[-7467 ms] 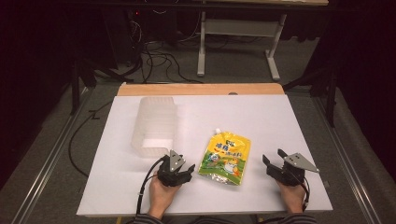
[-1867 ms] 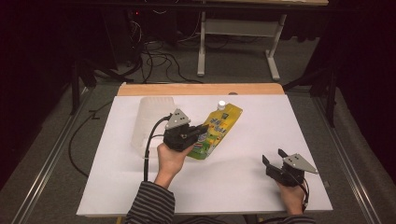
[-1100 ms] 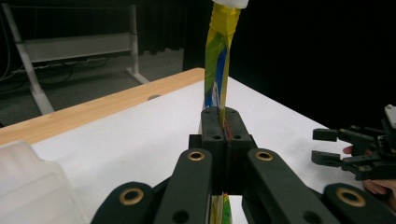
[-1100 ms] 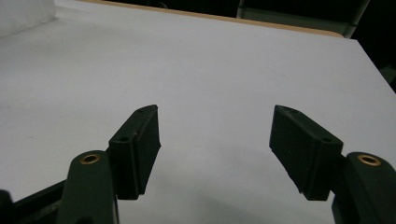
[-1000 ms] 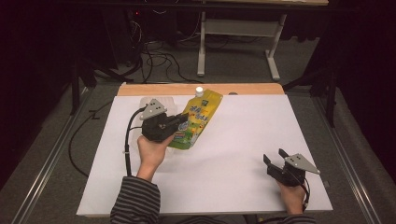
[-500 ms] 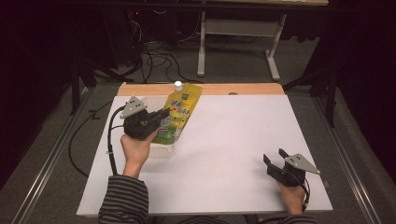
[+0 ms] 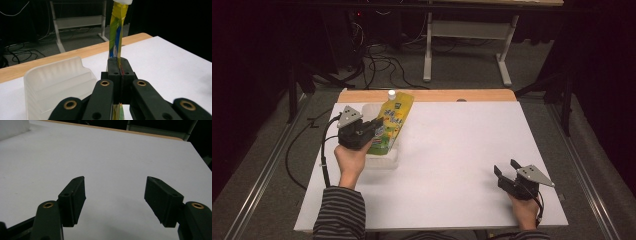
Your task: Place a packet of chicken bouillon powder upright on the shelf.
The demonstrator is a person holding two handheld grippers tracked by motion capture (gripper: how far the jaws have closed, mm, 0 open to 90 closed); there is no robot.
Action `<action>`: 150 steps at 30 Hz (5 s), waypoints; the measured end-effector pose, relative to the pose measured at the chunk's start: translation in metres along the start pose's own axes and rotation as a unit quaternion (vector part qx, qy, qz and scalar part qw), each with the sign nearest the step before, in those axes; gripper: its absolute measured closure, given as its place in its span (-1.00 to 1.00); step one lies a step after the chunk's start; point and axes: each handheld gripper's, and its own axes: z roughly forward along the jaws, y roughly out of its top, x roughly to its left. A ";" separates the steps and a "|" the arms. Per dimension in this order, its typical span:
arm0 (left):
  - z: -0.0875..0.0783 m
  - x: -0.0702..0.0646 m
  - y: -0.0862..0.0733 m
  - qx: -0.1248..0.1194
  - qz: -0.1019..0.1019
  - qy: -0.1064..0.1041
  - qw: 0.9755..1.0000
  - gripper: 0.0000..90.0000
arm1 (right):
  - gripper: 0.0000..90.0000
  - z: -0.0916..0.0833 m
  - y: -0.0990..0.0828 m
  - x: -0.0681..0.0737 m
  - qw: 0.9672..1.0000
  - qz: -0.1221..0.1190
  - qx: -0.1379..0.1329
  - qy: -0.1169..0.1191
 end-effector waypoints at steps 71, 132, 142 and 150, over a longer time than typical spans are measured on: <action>-0.002 0.027 -0.025 0.148 0.043 0.063 0.986 0.98 | -0.26 0.002 0.001 0.003 1.000 -0.009 0.012 -0.001; -0.038 0.068 -0.058 0.090 0.025 0.067 0.993 0.87 | -0.26 0.003 0.001 0.005 1.000 -0.019 0.015 -0.008; -0.046 0.068 -0.056 0.057 0.021 0.079 0.995 0.50 | -0.27 0.003 0.001 0.005 1.000 -0.020 0.013 -0.006; -0.053 0.064 -0.053 0.043 0.028 0.085 0.995 0.34 | -0.27 0.003 0.001 0.005 1.000 -0.018 0.013 -0.007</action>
